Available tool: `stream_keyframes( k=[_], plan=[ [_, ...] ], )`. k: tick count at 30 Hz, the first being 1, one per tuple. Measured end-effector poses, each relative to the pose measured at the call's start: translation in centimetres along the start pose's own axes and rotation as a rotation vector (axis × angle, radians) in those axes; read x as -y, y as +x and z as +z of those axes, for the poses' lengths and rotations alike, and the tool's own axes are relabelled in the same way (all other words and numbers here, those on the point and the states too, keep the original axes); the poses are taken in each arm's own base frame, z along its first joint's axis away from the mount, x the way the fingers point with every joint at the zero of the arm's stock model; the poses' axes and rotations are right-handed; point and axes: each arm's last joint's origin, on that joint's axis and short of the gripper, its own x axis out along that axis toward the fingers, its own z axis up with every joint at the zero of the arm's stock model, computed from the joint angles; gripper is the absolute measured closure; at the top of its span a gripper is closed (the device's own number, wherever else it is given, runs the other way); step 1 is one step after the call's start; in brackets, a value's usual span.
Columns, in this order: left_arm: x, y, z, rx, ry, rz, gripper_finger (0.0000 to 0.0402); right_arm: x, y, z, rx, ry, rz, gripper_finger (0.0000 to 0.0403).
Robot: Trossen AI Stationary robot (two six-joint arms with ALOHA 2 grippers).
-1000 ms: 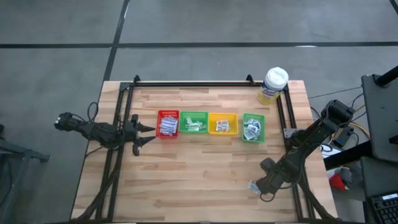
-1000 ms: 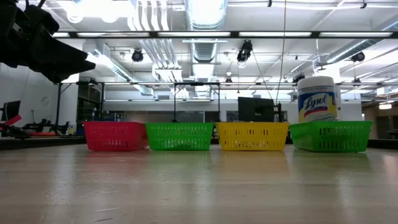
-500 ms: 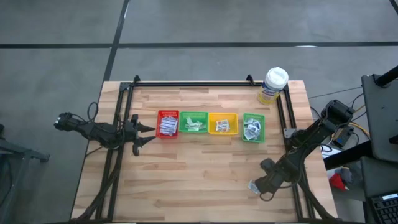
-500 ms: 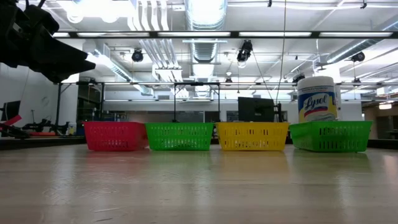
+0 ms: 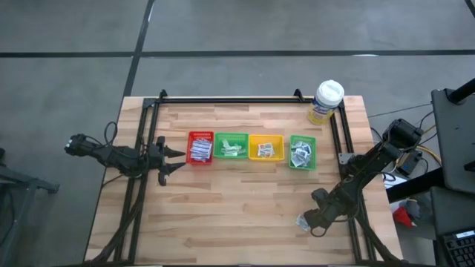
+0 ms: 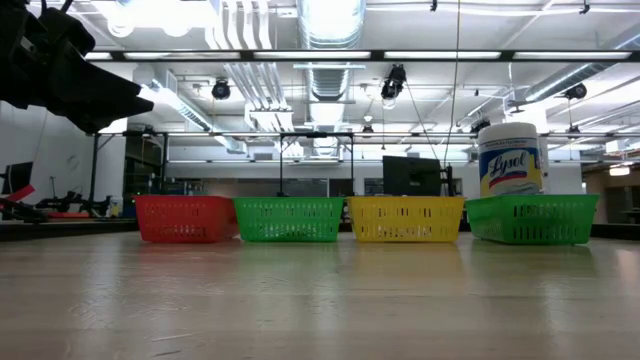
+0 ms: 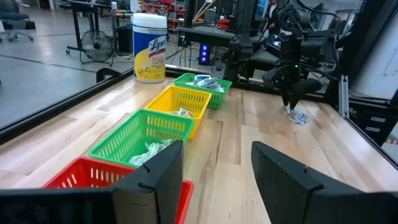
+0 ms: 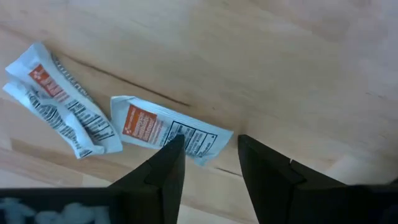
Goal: Pick & Place First Aid Supplies
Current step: Put the orange ointment pack into the yellow bin
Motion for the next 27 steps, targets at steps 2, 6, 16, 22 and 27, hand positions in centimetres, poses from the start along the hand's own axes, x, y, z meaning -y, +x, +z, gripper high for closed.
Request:
stream_keyframes(
  k=[2, 6, 16, 22, 27],
  plan=[
    [0.00, 0.00, 0.00, 0.000, 0.000, 0.000, 0.0213, 0.14, 0.11, 0.09, -0.002, 0.007, -0.001, 0.0259],
    [0.00, 0.00, 0.00, 0.000, 0.000, 0.000, 0.0213, 0.22, 0.19, 0.14, -0.002, 0.011, -0.002, 0.0270],
    [0.00, 0.00, -0.01, 0.000, 0.000, 0.000, 0.0213, 0.27, 0.24, 0.18, 0.001, 0.013, -0.010, 0.0306],
    [0.00, 0.00, 0.00, 0.000, 0.000, 0.000, 0.0213, 0.36, 0.25, 0.23, 0.005, 0.013, -0.017, 0.0333],
    [0.00, 0.00, 0.00, 0.000, 0.000, 0.000, 0.0213, 0.44, 0.25, 0.26, 0.009, 0.001, -0.025, 0.0354]
  ],
)
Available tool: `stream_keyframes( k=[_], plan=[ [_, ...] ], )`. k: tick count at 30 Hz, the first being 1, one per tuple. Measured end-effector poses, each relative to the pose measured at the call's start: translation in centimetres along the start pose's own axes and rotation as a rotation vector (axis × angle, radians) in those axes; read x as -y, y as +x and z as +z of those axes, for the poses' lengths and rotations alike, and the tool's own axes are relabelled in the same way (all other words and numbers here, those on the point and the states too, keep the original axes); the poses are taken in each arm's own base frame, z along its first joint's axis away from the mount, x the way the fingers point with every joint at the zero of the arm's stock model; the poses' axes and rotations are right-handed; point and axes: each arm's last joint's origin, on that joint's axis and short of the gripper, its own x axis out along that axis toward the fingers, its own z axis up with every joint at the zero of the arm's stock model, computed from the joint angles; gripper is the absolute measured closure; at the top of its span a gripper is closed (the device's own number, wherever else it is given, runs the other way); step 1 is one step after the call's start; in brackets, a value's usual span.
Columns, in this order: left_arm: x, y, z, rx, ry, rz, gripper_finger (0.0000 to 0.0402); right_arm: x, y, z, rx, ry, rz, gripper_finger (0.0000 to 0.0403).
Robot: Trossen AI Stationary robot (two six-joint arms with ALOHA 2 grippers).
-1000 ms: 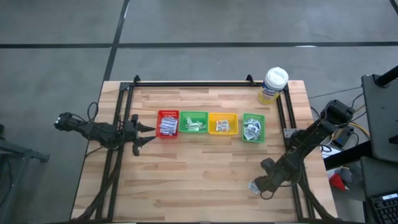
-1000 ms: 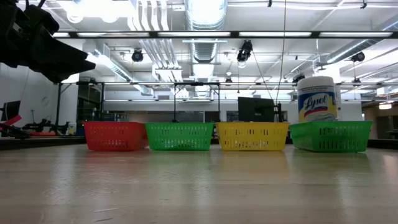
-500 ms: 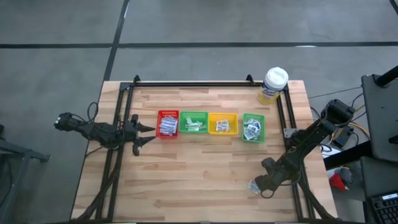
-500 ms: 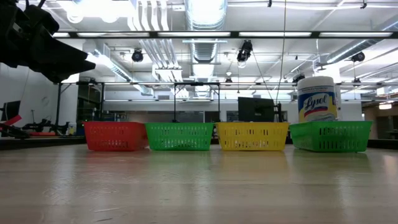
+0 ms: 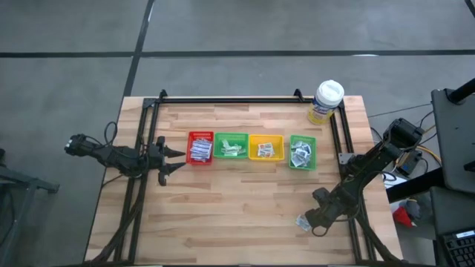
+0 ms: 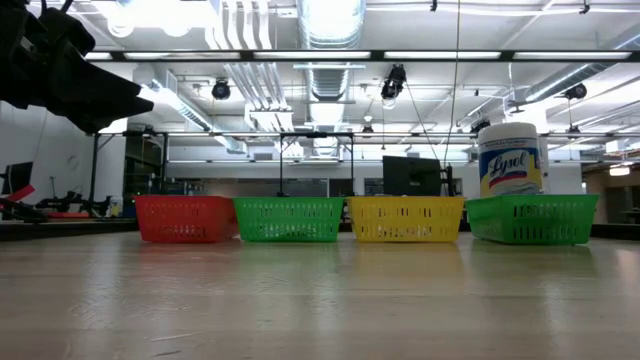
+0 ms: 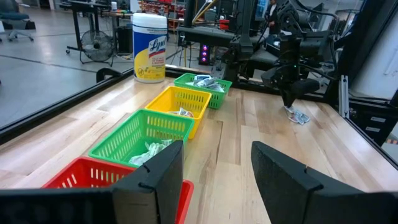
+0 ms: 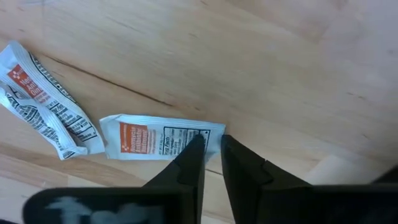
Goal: Pick & Place First Aid Supplies
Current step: Put the orange ointment pack into the yellow bin
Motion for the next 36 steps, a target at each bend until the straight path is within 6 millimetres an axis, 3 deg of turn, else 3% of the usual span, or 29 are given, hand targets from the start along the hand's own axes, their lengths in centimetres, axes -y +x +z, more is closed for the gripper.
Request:
stream_keyframes(
  k=[11, 36],
  plan=[
    [0.0, 0.0, 0.0, 0.000, 0.000, 0.000, 0.0213, 0.1, 0.0, 0.0, 0.005, -0.035, -0.009, 0.0393],
    [0.0, 0.0, 0.0, 0.000, 0.000, 0.000, 0.0213, 1.0, -0.5, 0.6, 0.110, -0.052, -0.088, 0.0395]
  ],
)
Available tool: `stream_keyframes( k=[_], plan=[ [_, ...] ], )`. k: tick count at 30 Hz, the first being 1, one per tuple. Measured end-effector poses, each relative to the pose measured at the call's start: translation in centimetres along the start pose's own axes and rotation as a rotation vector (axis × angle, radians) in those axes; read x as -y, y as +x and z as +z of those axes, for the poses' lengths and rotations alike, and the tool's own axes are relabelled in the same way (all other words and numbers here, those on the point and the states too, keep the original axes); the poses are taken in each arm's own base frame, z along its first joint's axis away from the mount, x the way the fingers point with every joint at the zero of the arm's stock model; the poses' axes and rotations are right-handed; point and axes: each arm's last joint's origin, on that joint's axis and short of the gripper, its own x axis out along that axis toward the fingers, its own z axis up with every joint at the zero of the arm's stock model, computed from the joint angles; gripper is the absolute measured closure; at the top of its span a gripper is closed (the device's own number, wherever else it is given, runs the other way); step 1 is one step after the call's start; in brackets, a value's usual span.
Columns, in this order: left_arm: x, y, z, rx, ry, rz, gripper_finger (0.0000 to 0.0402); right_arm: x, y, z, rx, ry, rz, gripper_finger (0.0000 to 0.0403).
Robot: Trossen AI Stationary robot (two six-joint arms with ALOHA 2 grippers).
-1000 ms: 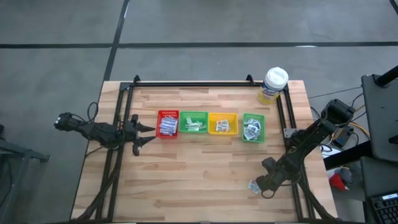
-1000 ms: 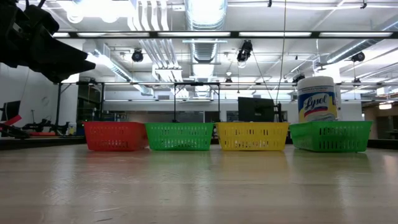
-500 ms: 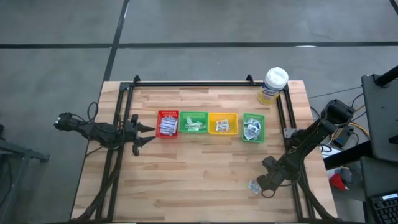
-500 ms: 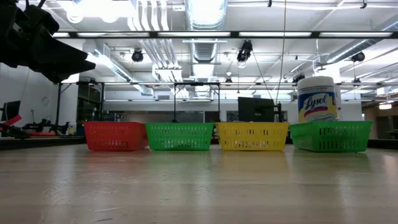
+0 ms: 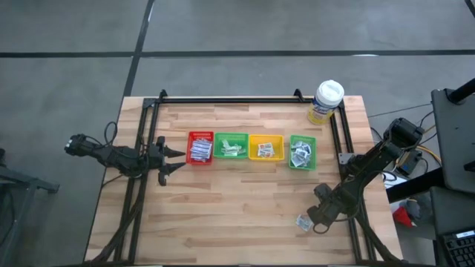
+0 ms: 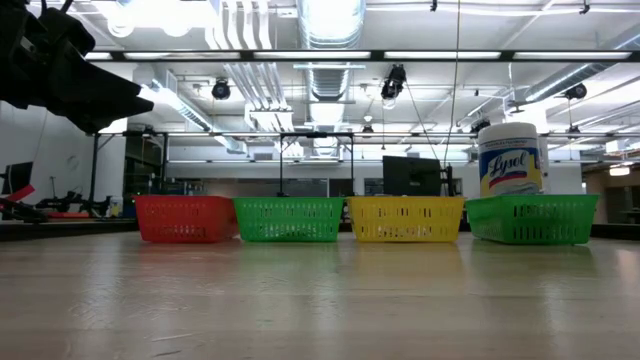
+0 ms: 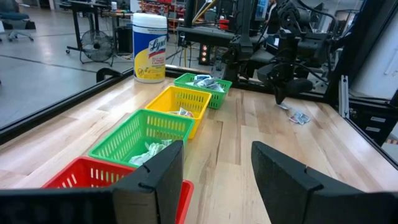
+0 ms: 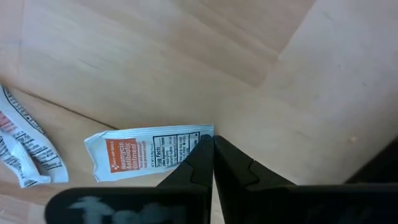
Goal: Pick & Place First Aid Supplies
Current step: Put the orange ointment pack into the yellow bin
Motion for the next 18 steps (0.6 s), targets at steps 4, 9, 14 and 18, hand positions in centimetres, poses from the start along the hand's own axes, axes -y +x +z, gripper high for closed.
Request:
stream_keyframes(
  k=[4, 9, 14, 18],
  plan=[
    [0.0, 0.0, 0.0, 0.000, 0.000, 0.000, 0.0213, 0.3, -0.3, 0.1, 0.009, 0.001, 0.000, 0.0395],
    [0.0, 0.0, 0.0, 0.000, 0.000, 0.000, 0.0213, 0.6, -1.1, 0.3, 0.048, -0.001, 0.046, 0.0395],
    [0.0, 0.0, 0.0, 0.000, 0.000, 0.000, 0.0213, 0.6, -2.0, 0.4, 0.094, -0.002, 0.134, 0.0395],
    [0.0, 0.0, 0.0, -0.001, 0.000, 0.000, 0.0213, 0.7, -2.3, 0.4, 0.088, -0.005, 0.155, 0.0395]
  ],
)
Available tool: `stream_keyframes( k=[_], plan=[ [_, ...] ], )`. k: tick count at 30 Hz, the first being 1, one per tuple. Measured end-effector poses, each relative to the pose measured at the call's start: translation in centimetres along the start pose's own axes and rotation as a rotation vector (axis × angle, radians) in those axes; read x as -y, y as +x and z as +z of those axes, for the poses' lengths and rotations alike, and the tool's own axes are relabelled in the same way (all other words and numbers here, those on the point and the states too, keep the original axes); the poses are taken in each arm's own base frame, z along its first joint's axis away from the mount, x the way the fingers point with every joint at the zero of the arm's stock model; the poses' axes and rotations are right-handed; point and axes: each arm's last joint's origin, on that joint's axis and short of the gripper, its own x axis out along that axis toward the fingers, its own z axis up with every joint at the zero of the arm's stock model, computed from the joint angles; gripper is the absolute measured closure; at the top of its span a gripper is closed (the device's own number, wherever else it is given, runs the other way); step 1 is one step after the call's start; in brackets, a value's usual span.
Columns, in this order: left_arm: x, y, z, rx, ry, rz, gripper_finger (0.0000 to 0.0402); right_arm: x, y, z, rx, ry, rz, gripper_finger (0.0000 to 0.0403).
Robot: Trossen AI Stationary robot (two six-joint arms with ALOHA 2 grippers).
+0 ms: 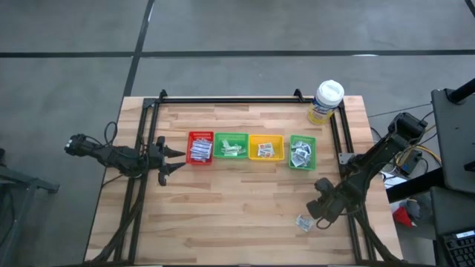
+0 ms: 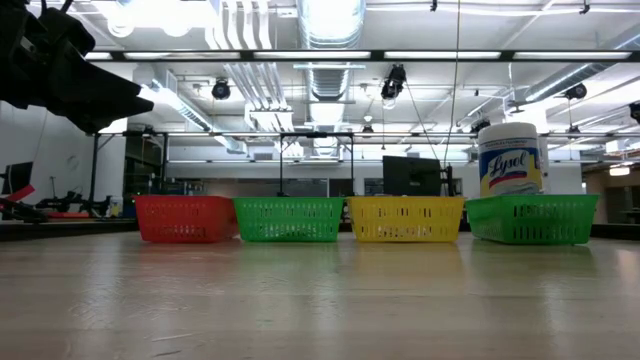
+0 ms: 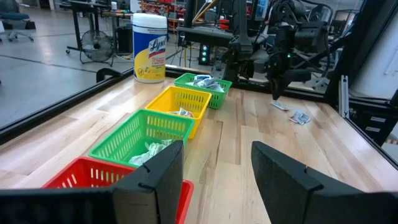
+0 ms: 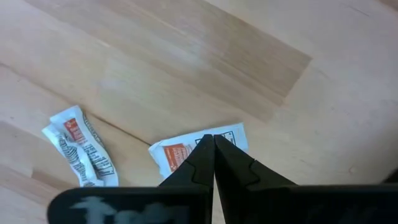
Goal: Pick & Place First Aid Supplies
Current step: Put the orange ointment pack into the yellow bin
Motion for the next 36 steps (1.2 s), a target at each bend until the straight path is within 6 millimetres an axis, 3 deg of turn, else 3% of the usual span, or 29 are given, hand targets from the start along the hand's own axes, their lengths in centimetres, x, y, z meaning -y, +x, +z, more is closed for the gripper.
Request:
stream_keyframes(
  k=[13, 23, 36],
  plan=[
    [0.0, 0.0, 0.0, 0.000, 0.000, 0.000, 0.0213, -0.1, -0.5, -0.8, -0.161, -0.032, -0.016, 0.0394],
    [0.0, 0.0, 0.0, 0.001, 0.000, 0.000, 0.0213, 0.2, -0.6, -1.6, -0.174, -0.073, -0.023, 0.0391],
    [0.0, 0.0, 0.0, 0.000, 0.000, 0.000, 0.0213, 1.0, 0.2, -1.3, -0.146, -0.052, -0.052, 0.0326]
  ],
)
